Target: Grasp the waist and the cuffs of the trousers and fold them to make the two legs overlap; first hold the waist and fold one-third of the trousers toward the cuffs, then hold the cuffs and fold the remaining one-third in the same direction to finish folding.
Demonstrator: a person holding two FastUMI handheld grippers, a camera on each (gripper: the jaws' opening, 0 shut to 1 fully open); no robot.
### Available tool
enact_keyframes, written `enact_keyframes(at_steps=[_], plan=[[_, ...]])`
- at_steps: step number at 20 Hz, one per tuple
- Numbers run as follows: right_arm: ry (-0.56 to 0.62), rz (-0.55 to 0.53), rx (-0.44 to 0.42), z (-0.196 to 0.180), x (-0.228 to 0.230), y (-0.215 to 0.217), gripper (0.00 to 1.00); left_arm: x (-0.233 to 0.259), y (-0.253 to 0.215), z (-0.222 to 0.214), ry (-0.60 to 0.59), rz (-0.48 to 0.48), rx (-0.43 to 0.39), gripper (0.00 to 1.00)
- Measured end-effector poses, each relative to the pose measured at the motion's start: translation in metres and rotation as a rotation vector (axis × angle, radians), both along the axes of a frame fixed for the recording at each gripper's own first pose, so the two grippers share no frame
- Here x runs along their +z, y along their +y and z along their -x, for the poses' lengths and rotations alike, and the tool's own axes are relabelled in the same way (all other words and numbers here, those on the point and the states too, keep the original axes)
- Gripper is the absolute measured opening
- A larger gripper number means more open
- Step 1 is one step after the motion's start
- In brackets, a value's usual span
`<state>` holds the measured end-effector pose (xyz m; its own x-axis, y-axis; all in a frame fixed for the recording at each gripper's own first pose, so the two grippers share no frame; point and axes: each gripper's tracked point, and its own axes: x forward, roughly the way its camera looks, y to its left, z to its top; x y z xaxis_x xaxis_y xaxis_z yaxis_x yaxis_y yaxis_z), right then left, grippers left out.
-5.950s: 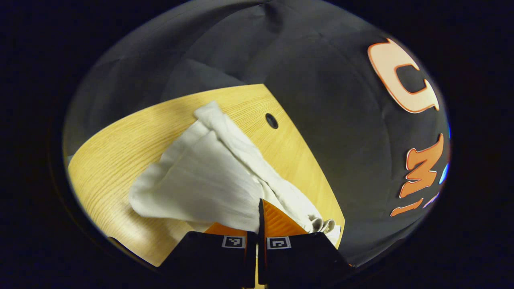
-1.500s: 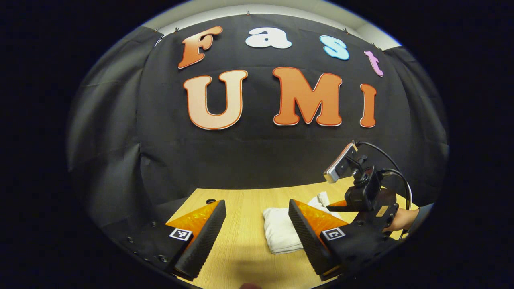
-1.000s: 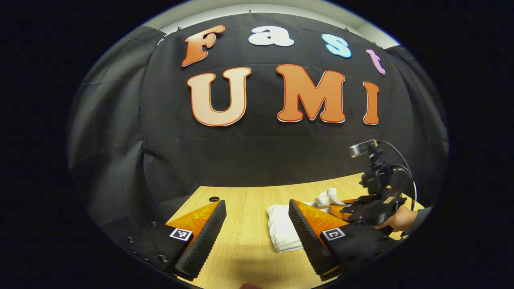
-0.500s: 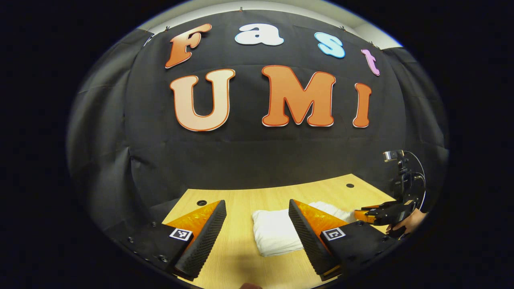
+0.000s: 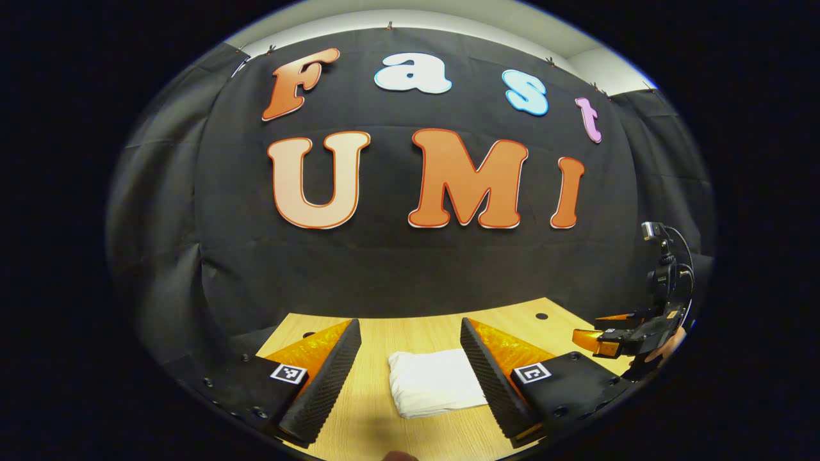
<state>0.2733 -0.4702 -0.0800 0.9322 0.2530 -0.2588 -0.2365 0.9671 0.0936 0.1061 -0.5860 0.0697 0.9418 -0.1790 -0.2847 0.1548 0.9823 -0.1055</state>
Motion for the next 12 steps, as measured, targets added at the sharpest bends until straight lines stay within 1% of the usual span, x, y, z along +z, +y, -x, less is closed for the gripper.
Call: enact_keyframes(at_steps=[4,8,12], plan=[[-0.115,0.022,0.02,0.009,0.04,0.007,0.83,0.019,0.015,-0.001,-0.047,0.011,0.025,1.0],[-0.15,0.005,0.064,0.018,0.051,0.023,0.85,0.029,0.03,0.003,-0.086,0.01,0.046,1.0],[-0.191,0.002,0.07,0.024,0.065,0.031,0.88,0.036,0.042,0.008,-0.129,-0.009,0.07,1.0]])
